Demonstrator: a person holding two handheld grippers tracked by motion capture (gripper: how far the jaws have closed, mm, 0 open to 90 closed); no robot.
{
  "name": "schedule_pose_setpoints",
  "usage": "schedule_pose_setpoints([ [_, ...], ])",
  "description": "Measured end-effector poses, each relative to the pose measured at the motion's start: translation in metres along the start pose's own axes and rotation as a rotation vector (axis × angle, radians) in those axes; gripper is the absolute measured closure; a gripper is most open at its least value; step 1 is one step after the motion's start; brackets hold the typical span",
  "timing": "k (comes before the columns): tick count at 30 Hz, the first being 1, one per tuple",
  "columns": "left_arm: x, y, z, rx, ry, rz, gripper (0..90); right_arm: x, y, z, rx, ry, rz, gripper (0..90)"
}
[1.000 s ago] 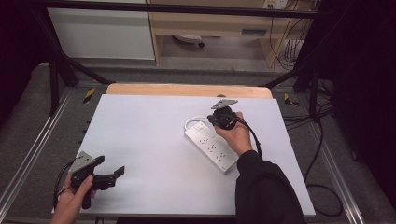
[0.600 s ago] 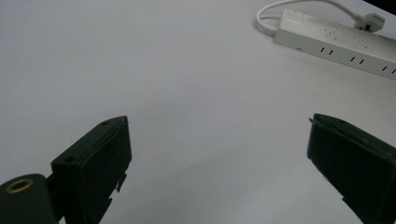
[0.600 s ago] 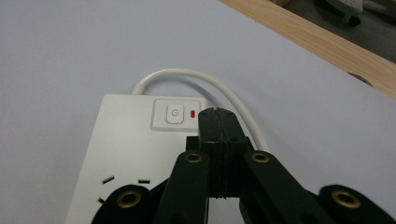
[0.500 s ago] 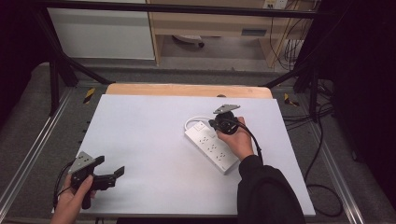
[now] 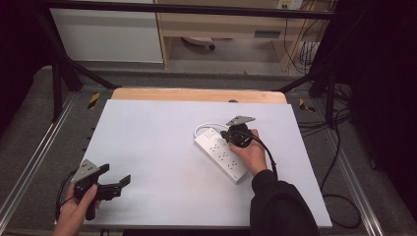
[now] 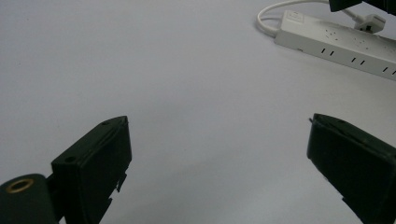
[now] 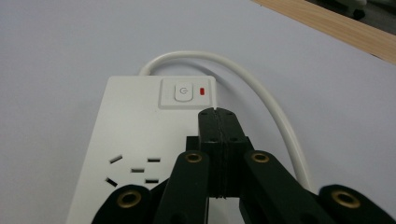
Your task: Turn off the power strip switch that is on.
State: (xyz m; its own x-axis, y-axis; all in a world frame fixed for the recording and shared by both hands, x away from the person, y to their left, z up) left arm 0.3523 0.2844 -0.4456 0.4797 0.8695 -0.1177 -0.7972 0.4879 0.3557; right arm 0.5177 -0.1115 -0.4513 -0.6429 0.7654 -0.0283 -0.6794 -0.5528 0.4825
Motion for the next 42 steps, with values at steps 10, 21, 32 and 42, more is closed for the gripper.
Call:
schedule_pose_setpoints([
  [10, 0.0, 0.0, 0.0, 0.0, -0.001, -0.001, 6.6, 0.003, 0.001, -0.008, 0.008, -0.001, 0.003, 90.0],
  [21, 0.0, 0.0, 0.0, -0.002, -0.002, -0.002, 6.6, 0.004, 0.005, -0.012, 0.001, -0.005, -0.001, 90.0],
  [32, -0.001, 0.0, 0.0, -0.002, -0.001, -0.002, 6.6, 0.004, 0.006, -0.016, -0.003, -0.015, -0.001, 90.0],
  [42, -0.001, 0.0, 0.0, -0.004, -0.003, -0.003, 6.6, 0.005, 0.005, -0.017, -0.002, -0.013, 0.002, 90.0],
])
Point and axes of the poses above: each handheld gripper's, and its own axes: y roughly backward along the jaws, z roughly out of its top, x roughly to its left, the point moved 5 cm from there along -y, roughly forward along the jaws, and after that the axes turned 9 degrees about -x, right-handed, at the moved point
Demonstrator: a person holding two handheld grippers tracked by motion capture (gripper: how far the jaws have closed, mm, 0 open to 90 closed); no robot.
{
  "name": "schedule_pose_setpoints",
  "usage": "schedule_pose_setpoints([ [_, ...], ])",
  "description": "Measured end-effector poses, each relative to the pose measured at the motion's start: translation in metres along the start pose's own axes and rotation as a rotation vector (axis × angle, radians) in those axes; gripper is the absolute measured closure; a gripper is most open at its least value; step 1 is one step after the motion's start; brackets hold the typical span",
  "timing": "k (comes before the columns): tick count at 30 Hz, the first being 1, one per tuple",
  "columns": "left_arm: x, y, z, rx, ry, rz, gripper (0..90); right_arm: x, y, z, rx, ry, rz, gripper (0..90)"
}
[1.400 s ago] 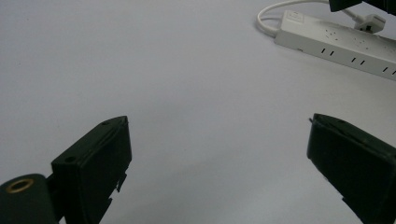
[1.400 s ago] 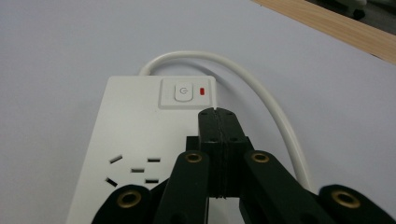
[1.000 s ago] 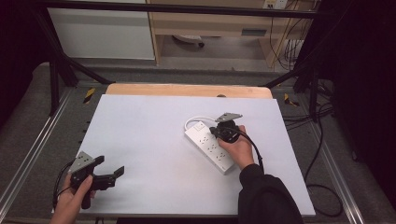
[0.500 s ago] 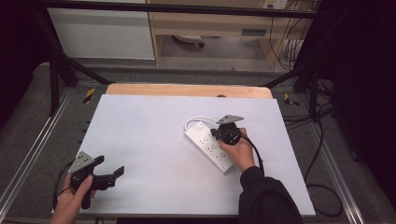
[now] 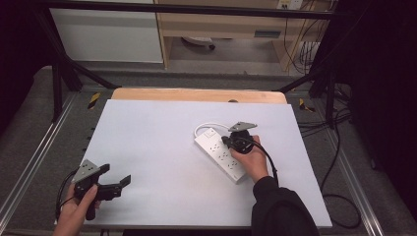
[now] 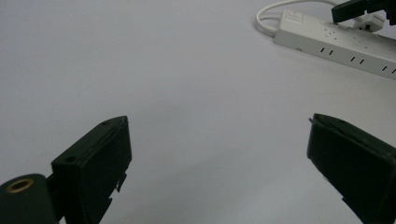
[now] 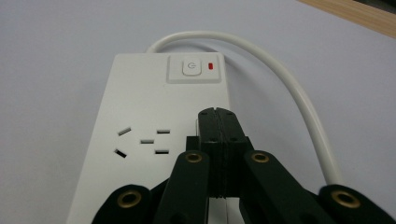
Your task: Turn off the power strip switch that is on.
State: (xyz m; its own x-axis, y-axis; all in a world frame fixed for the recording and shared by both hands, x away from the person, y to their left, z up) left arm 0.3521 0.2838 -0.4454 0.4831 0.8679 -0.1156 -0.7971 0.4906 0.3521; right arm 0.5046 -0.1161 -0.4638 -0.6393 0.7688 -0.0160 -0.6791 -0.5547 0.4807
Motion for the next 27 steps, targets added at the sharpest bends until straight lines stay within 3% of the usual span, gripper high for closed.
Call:
schedule_pose_setpoints([
  [27, -0.0005, 0.0, 0.0, 0.001, 0.002, -0.003, 6.7, 0.0005, 0.0005, -0.0034, -0.009, -0.004, 0.003, 90.0],
])
Point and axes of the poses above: each handheld gripper's, and its own axes: y roughly backward along the jaws, z roughly out of its top, x roughly to its left, the point moved 5 cm from there along -y, roughly forward along the jaws, and after that the axes turned 9 degrees about -x, right-handed, at the moved point
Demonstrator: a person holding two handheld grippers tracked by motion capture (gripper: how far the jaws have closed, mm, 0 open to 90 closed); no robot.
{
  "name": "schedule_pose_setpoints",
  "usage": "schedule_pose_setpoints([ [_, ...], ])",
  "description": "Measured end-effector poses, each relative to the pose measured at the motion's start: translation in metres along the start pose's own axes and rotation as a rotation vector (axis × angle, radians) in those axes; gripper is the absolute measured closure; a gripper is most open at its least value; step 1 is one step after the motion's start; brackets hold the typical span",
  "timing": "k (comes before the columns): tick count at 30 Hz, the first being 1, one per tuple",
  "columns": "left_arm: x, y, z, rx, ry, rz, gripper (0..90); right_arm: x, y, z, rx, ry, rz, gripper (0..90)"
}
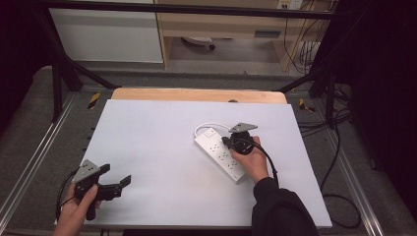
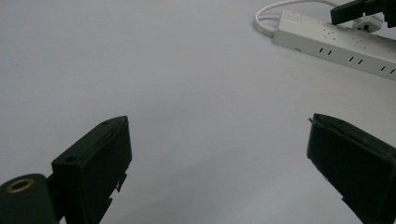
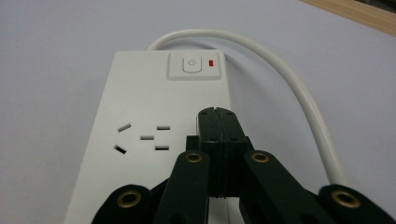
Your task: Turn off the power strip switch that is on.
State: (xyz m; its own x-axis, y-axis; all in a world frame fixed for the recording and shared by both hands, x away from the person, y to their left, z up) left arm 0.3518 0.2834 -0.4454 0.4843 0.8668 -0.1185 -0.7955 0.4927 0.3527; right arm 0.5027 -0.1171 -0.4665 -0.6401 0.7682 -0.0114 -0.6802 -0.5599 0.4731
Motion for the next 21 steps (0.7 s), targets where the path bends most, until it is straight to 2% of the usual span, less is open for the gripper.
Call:
schedule_pose_setpoints([
  [21, -0.0002, -0.0001, -0.0001, 0.001, -0.002, 0.0, 6.7, 0.0005, -0.0014, 0.0008, 0.004, 0.012, 0.004, 90.0],
])
Point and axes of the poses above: each handheld gripper's, and its own axes: y roughly backward along the jaws, z roughly out of its top, x roughly to its left, the point moved 5 cm from there along -y, roughly forward along the jaws, and after that the axes turned 9 degrees about -x, right-handed, at the moved point
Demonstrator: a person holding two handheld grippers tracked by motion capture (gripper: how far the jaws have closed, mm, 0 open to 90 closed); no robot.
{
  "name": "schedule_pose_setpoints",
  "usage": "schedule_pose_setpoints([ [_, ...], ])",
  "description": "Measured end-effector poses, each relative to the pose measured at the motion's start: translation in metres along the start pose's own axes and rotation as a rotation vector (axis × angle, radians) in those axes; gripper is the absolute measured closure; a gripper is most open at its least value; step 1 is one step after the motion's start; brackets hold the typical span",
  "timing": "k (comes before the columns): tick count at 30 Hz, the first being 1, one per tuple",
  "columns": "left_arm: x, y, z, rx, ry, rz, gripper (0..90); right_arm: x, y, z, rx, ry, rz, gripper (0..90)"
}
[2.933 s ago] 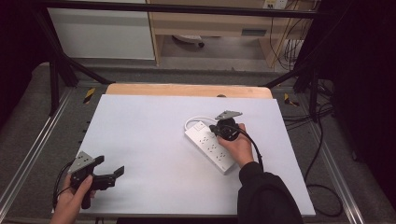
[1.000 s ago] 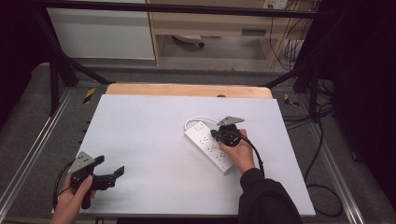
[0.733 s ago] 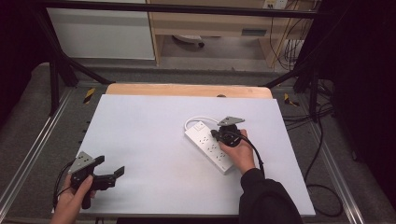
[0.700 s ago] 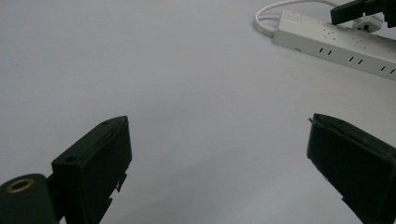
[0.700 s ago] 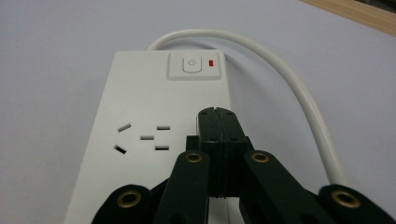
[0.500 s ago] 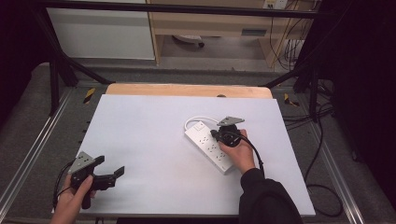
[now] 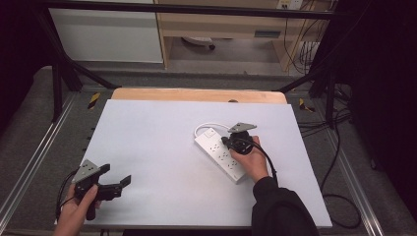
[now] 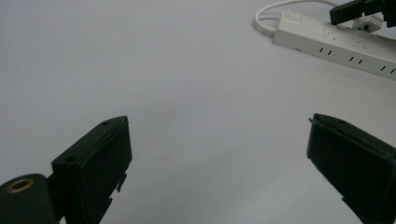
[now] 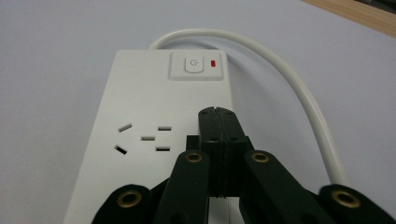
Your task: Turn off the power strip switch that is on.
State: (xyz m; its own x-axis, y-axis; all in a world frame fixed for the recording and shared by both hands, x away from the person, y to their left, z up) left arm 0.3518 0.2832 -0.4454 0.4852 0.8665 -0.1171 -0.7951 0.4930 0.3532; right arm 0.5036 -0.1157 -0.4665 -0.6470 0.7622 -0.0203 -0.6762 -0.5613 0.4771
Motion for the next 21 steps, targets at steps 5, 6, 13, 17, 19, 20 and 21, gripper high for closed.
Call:
schedule_pose_setpoints([
  [5, -0.0001, 0.0, 0.0, 0.0, 0.0, 0.0, 6.7, -0.0003, 0.0, -0.0001, 0.001, -0.001, 0.002, 90.0],
  [6, -0.0001, 0.0, 0.0, 0.0, -0.001, 0.0, 6.7, -0.0003, -0.0001, -0.0001, 0.001, -0.001, 0.002, 90.0],
  [13, -0.0002, -0.0001, 0.0, 0.0, -0.001, 0.0, 6.7, 0.0005, 0.0001, -0.0001, 0.003, 0.0, 0.008, 90.0],
  [17, -0.0001, 0.0002, 0.0, 0.0, -0.001, 0.001, 6.7, -0.0001, 0.0001, -0.0001, 0.004, -0.002, 0.01, 90.0],
  [19, 0.0002, 0.0003, 0.0001, -0.001, -0.001, 0.002, 6.7, 0.0001, 0.0002, -0.0002, 0.003, -0.005, 0.008, 90.0],
  [20, 0.0001, 0.0004, 0.0, -0.001, -0.001, 0.002, 6.7, 0.0, 0.0002, -0.0003, 0.003, -0.005, 0.008, 90.0],
  [21, 0.0001, 0.0004, 0.0, -0.001, -0.002, 0.002, 6.7, -0.0001, 0.0005, -0.0003, 0.004, -0.004, 0.008, 90.0],
])
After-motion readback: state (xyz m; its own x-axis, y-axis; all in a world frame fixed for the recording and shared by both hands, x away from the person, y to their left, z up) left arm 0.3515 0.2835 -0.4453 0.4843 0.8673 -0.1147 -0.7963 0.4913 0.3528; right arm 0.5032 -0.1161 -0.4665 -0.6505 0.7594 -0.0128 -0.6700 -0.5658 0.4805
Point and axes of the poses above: each handheld gripper's, and its own axes: y roughly backward along the jaws, z roughly out of its top, x roughly to its left, the point moved 5 cm from there along -y, roughly forward along the jaws, and after that the axes turned 9 degrees about -x, right-handed, at the moved point
